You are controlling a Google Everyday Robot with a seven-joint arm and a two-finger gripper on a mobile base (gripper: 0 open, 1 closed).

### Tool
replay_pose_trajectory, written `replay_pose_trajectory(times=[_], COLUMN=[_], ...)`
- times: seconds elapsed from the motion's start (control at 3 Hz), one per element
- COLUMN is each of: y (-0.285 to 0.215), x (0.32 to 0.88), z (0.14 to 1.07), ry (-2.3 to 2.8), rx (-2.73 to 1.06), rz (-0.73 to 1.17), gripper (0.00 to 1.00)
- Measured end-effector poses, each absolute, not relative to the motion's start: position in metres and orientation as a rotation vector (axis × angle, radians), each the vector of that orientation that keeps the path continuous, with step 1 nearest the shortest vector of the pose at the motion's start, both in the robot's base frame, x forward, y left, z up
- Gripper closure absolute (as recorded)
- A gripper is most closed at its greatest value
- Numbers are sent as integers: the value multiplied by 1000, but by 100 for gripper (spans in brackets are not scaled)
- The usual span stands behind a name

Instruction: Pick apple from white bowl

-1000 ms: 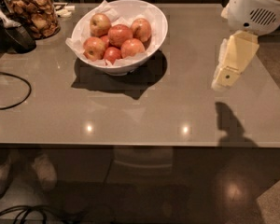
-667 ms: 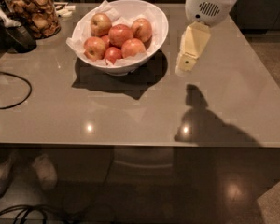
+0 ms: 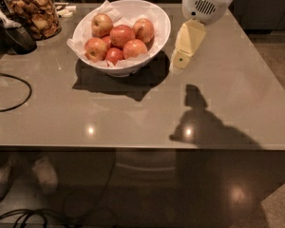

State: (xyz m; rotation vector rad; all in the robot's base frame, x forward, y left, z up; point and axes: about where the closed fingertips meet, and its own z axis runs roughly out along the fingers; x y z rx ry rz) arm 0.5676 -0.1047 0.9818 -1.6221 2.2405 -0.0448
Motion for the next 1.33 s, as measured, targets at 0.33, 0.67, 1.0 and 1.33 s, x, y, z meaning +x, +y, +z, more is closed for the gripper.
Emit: replay_pose_trajectory(times=[0.33, 0.67, 1.0, 1.33], y=[-81, -47, -20, 2], x=[582, 600, 611, 623], z=[988, 997, 1004, 1006], ry=[2253, 2247, 2233, 2224], rx=[-1581, -1609, -1641, -1660], rz=[-7, 33, 55, 87], gripper=[0, 0, 0, 0])
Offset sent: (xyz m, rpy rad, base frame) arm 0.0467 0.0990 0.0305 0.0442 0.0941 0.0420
